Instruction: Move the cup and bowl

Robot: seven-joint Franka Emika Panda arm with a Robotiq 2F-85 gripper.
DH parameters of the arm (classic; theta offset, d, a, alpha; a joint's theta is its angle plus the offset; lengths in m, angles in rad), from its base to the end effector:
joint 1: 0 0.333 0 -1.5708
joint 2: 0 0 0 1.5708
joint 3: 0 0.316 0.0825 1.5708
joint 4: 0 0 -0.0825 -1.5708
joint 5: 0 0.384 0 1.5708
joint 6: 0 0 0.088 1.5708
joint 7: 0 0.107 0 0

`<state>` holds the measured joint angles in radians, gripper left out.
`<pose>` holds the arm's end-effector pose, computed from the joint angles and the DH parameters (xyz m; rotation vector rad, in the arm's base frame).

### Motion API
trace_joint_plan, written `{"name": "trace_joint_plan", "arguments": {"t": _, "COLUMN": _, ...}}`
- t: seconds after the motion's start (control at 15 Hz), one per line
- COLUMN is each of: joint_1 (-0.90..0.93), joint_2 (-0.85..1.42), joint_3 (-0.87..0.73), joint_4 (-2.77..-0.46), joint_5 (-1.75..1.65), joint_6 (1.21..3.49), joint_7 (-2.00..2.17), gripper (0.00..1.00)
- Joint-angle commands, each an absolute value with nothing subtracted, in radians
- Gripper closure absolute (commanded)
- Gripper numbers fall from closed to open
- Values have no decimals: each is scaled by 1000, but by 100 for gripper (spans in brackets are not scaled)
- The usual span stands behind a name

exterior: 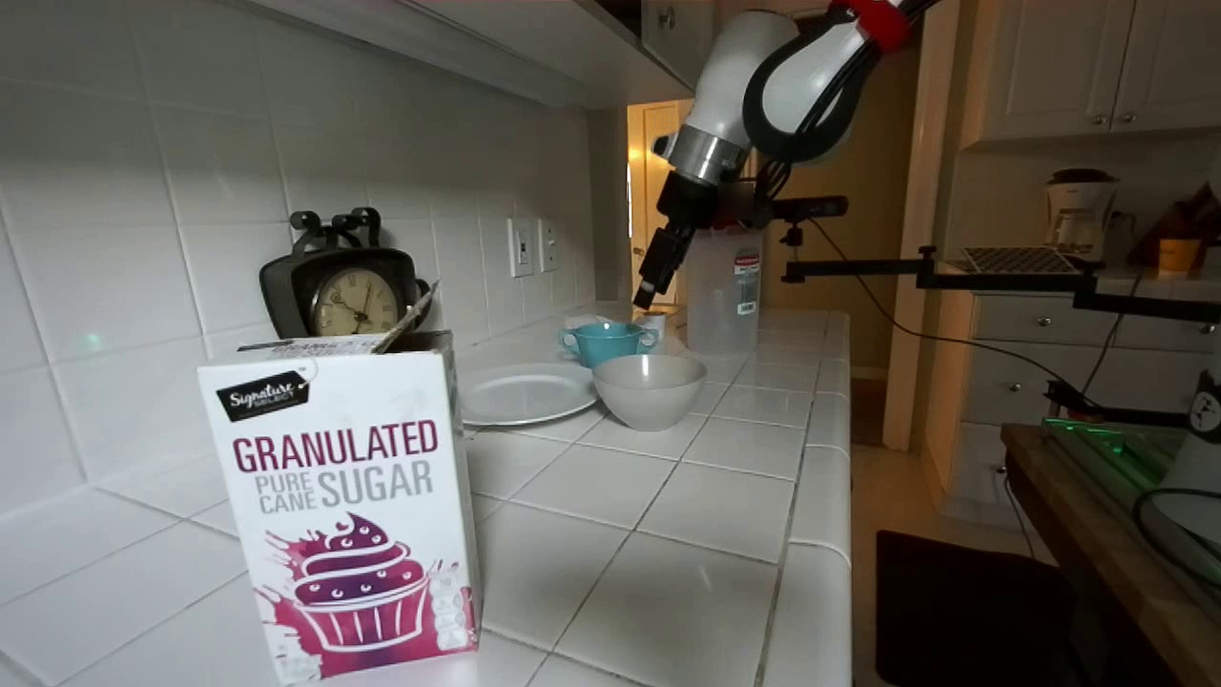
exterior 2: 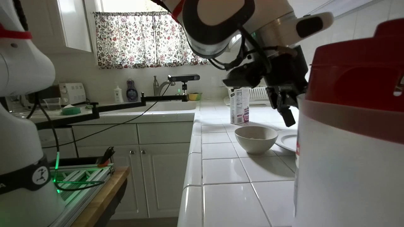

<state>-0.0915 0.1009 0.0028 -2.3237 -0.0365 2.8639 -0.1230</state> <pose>0.5516 -0.0470 0.3444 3.0043 0.1008 0.6645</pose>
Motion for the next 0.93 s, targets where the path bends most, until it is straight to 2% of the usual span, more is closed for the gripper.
{"name": "trace_joint_plan", "arguments": {"t": 0.0, "joint_1": -76, "joint_2": 103, "joint_3": -11, "joint_4": -2322, "joint_5": -37, "joint_6": 2862, "joint_7": -120, "gripper": 0}}
{"name": "trace_joint_plan", "arguments": {"t": 0.87, "joint_1": -141, "joint_2": 153, "joint_3": 10, "joint_4": -2322, "joint_5": 41, "joint_6": 2889, "joint_7": -338, "gripper": 0}}
